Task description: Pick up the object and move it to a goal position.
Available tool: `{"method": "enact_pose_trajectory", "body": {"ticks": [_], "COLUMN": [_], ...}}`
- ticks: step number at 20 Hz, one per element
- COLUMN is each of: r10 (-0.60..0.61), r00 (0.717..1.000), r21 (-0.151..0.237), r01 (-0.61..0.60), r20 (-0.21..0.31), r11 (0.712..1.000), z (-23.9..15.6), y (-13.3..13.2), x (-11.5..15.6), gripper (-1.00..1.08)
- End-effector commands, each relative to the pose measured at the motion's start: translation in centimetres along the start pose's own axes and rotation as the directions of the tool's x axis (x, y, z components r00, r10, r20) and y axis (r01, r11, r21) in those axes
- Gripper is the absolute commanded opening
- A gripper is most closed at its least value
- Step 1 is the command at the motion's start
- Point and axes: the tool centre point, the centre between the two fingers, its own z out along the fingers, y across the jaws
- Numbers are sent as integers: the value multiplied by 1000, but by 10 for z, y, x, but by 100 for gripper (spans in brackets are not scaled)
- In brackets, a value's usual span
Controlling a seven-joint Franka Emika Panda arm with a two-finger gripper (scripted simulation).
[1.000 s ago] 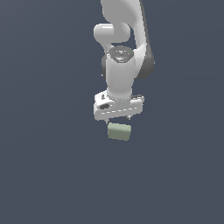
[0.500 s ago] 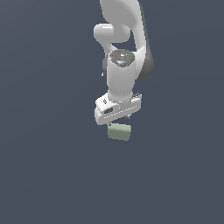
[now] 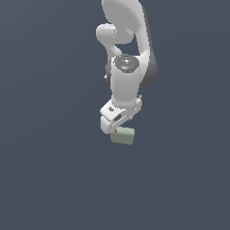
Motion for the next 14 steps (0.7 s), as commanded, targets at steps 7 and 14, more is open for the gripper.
{"method": "enact_pose_trajectory", "body": {"ticks": [7, 14], "r10": [-239, -424], "r00": [971, 906], "r21": [8, 18], "r01": [239, 424], "r20": [8, 11], "r11": [971, 906], "z": [7, 13], "y": [-2, -4], "x": [1, 2], "gripper": [100, 100]}}
